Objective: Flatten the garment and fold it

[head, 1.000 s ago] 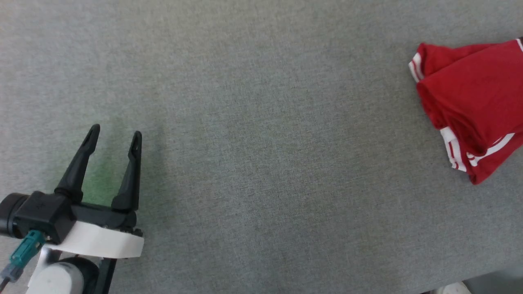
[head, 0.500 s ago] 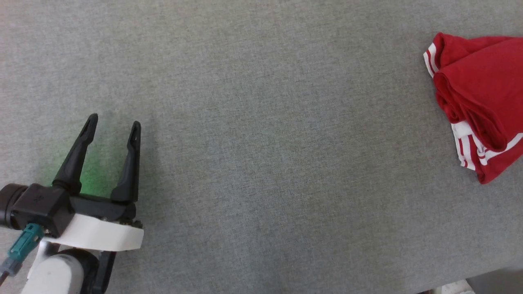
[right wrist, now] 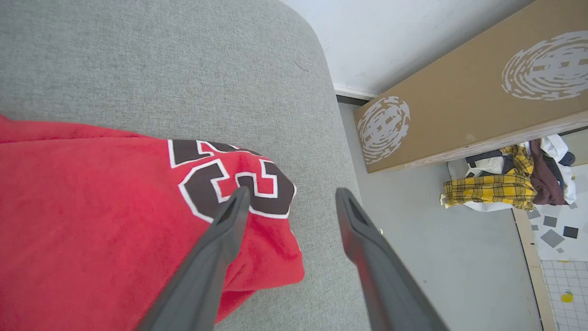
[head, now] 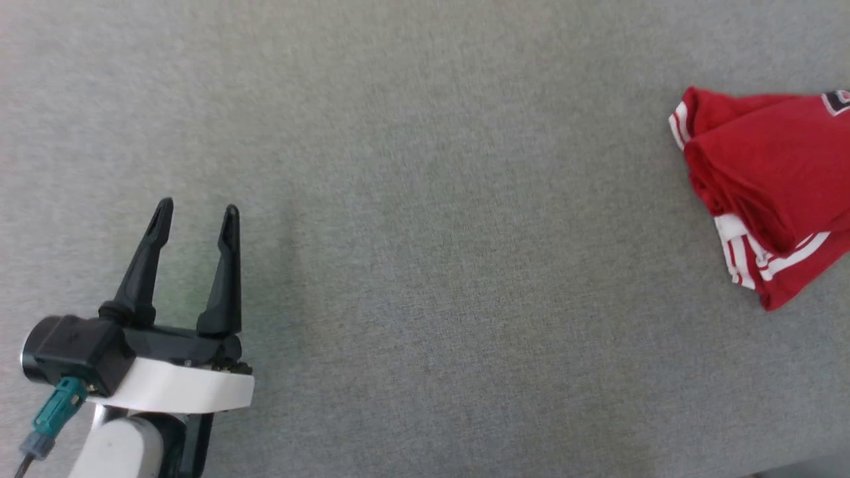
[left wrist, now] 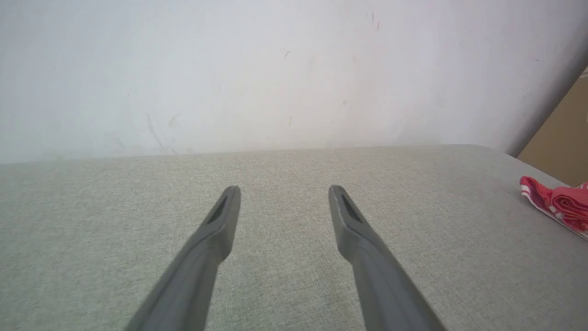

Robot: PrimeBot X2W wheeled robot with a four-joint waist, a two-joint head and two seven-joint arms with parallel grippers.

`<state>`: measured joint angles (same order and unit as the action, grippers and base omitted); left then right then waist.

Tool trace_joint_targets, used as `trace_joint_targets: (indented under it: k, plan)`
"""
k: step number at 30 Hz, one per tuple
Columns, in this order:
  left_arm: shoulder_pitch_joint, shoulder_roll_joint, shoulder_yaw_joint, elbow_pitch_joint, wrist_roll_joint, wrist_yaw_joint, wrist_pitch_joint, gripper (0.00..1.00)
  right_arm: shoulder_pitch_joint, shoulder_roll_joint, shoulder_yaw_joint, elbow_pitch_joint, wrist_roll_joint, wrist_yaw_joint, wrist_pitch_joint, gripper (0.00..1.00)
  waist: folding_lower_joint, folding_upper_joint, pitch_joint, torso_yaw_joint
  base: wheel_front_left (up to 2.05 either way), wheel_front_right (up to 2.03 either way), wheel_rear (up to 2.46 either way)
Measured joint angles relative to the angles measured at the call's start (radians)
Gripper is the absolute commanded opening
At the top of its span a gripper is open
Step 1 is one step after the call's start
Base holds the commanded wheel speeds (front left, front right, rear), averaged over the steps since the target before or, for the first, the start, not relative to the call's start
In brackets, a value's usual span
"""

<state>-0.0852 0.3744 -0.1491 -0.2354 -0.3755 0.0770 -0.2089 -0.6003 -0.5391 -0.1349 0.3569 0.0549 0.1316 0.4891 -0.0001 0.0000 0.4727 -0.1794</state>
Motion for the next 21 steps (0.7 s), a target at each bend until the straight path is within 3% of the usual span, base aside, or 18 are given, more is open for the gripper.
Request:
trace_joint_targets:
  k: [12,21]
  plan:
    - [0.073,-0.059,0.012,0.055,0.010,0.039,-0.040,1.00,0.175,0.080,-0.010,-0.181,0.099,0.000,-0.088,1.00,-0.0002,0.0000,-0.177,0.034,0.00,0.00,0.00]
    - [0.153,-0.087,0.037,0.057,0.026,0.053,-0.047,1.00,0.325,0.248,-0.070,-0.311,0.108,0.000,-0.214,1.00,-0.0002,0.0001,-0.304,0.069,0.00,0.00,0.00]
